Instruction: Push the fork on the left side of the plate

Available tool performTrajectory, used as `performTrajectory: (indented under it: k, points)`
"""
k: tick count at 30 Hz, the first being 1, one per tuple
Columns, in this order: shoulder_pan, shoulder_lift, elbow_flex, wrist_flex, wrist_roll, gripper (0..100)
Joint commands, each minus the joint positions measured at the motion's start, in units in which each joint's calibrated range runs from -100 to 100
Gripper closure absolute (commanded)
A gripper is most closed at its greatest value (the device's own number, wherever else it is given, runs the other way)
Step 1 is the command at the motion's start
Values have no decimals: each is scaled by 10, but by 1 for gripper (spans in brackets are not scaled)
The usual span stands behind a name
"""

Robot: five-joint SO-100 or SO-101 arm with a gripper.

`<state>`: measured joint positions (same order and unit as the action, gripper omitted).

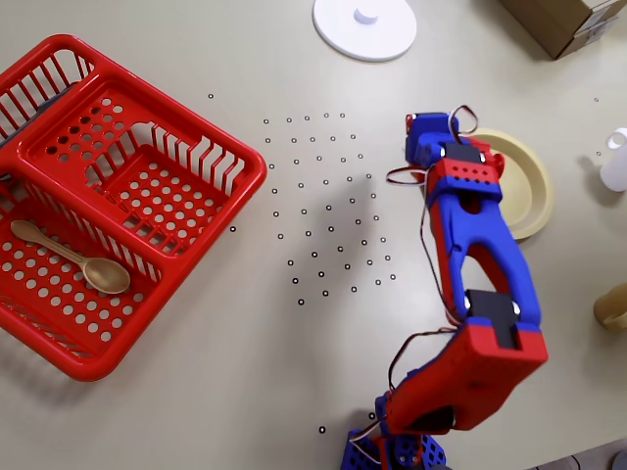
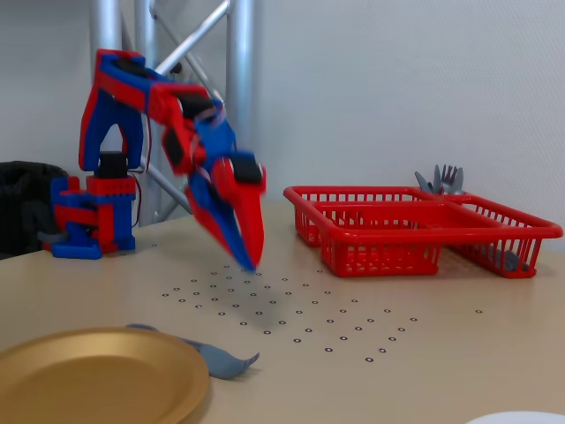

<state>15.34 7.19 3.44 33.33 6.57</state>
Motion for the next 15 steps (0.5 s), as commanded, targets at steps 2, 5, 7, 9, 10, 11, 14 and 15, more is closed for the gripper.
performTrajectory:
  k: [2, 5, 7, 9, 10, 11, 14, 15]
  points:
    - [-31, -110, 7, -21, -23, 100]
    - [-50, -154, 31, -25, -41, 100]
    - [-61, -188, 67, -53, -54, 100]
    - [-72, -222, 109, -79, -63, 100]
    - [-80, -243, 128, -82, -67, 100]
    - [-87, -259, 144, -85, -72, 100]
    - [-115, -312, 191, -92, -84, 100]
    - [-125, -328, 201, -92, -89, 100]
